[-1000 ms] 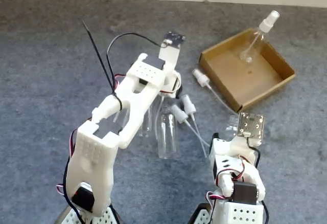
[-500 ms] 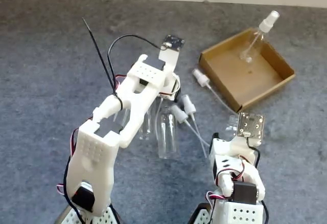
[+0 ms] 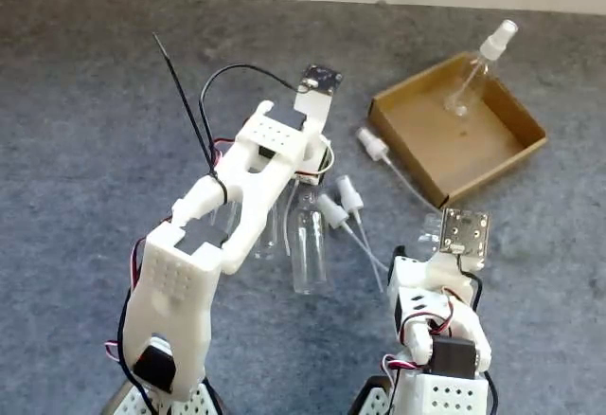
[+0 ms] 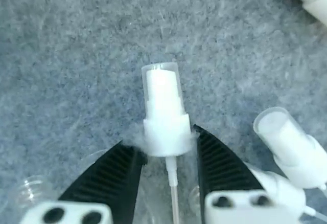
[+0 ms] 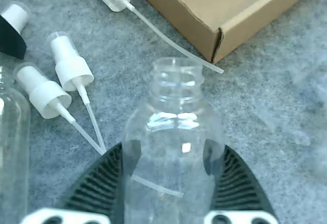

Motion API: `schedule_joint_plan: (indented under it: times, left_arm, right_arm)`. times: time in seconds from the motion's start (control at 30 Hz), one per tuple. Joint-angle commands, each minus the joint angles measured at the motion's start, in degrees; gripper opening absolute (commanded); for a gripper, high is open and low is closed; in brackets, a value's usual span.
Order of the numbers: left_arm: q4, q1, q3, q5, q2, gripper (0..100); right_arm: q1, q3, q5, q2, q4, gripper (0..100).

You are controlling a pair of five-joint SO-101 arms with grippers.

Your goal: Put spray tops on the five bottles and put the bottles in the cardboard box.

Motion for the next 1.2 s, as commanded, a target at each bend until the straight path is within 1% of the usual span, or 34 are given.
schedule_joint_plan:
  times: [0.0, 0.2, 0.4, 0.47, 0.53, 0.6, 0.67, 0.87, 1.03, 1.17]
  left_arm:
    - [0.3, -0.5, -3.5, -0.6, -1.5, 3]
    - [0.7, -0.5, -7.3, -0.6, -1.5, 3]
    - [0.9, -0.1, -7.3, -0.9, -0.9, 5]
    - [2.7, -0.6, -7.3, -4.0, -0.9, 12]
    - [5.6, -0.6, -7.3, -6.3, -0.9, 21]
    - [7.7, -0.6, -7.4, -6.2, -0.9, 29]
    - [8.0, -0.7, -7.8, -6.2, -0.9, 33]
    - [7.6, -1.4, -7.9, -6.2, -0.9, 31]
    - [4.0, -2.7, -7.9, -6.2, -0.9, 28]
    - [1.3, -2.9, -7.8, -6.3, -0.8, 22]
  right_arm:
    - [0.5, -0.1, -0.1, -0.2, -1.2, 9.3]
    - [0.5, -0.1, -0.1, -0.2, -1.2, 9.3]
    - [0.5, -0.1, -0.1, -0.2, -1.2, 9.3]
    - [0.5, -0.1, -0.1, -0.2, -1.2, 9.3]
    - [0.5, -0.1, -0.1, -0.2, -1.2, 9.3]
    - [0.5, -0.1, -0.1, -0.2, -1.2, 9.3]
    - [0.5, -0.1, -0.1, -0.2, -1.2, 9.3]
    - [0.5, -0.1, -0.1, -0.2, -1.2, 9.3]
    - [0.5, -0.1, -0.1, -0.2, -1.2, 9.3]
    - [0.4, -0.1, -0.1, -0.2, -1.2, 9.3]
